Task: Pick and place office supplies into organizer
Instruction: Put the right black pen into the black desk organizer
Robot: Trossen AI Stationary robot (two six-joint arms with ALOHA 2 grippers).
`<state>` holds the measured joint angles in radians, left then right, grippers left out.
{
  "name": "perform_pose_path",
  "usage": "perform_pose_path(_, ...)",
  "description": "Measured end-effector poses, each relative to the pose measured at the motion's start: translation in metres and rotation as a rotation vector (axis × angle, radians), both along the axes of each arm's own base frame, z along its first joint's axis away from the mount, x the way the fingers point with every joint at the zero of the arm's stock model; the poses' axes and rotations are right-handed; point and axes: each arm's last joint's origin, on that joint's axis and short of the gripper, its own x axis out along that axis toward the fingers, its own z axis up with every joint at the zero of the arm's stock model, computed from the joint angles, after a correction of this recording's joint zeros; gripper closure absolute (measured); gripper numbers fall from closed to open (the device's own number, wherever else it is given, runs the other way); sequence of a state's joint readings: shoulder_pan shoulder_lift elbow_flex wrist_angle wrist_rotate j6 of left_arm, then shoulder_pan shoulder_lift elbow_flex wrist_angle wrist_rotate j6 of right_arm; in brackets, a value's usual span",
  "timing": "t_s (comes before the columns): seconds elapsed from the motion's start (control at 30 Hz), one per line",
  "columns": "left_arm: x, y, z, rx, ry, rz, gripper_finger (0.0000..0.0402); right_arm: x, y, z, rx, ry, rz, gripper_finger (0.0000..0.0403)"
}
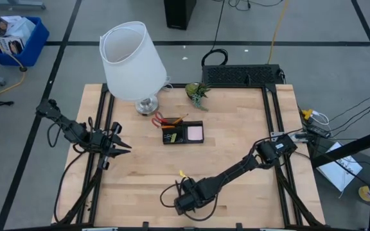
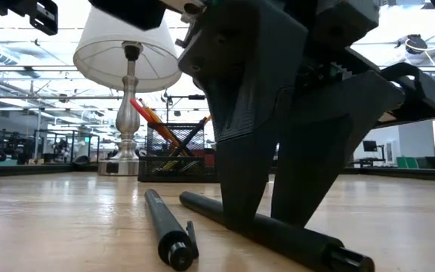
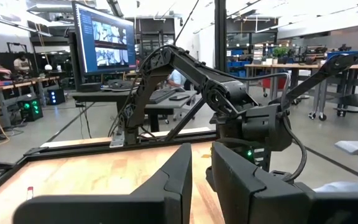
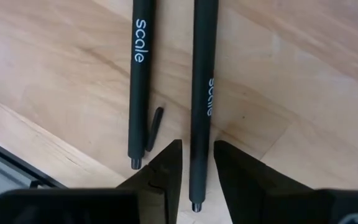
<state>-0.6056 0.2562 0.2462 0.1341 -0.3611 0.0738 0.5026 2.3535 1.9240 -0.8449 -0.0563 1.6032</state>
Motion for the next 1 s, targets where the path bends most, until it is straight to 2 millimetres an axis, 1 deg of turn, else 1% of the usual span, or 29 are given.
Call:
perform_pose_path(0.23,0.000,0.000,0.000,0.000,0.000,0.000,0.0334,-0.002,0.003,-0.001,-0.049,-0.018,0.015,0.0313)
perform_pose_path(0.4,0.000,0.000,0.000,0.000,0.000,0.000,0.0334,-0.002,0.003,0.000,-0.079,-0.047,0.101,0.0312)
perform_pose_path(0.5,0.000,0.000,0.000,0.000,0.000,0.000,0.0334,-0.002,0.006,0.000,-0.081,-0.067,0.100,0.0313)
perform_pose_path(0.6,0.000,0.000,0.000,0.000,0.000,0.000,0.0334,-0.003,0.008,0.000,-0.122,-0.094,0.097,0.0314)
perform_pose_path(0.73,0.000,0.000,0.000,0.000,0.000,0.000,0.0334,-0.005,0.004,-0.013,-0.127,-0.099,0.125,0.0310)
perform_pose_path(0.87,0.000,0.000,0.000,0.000,0.000,0.000,0.0334,-0.012,0.004,-0.026,-0.137,-0.090,0.132,0.0312)
perform_pose_path(1.0,0.000,0.000,0.000,0.000,0.000,0.000,0.0334,-0.017,0.002,-0.032,-0.124,-0.064,0.156,0.0320)
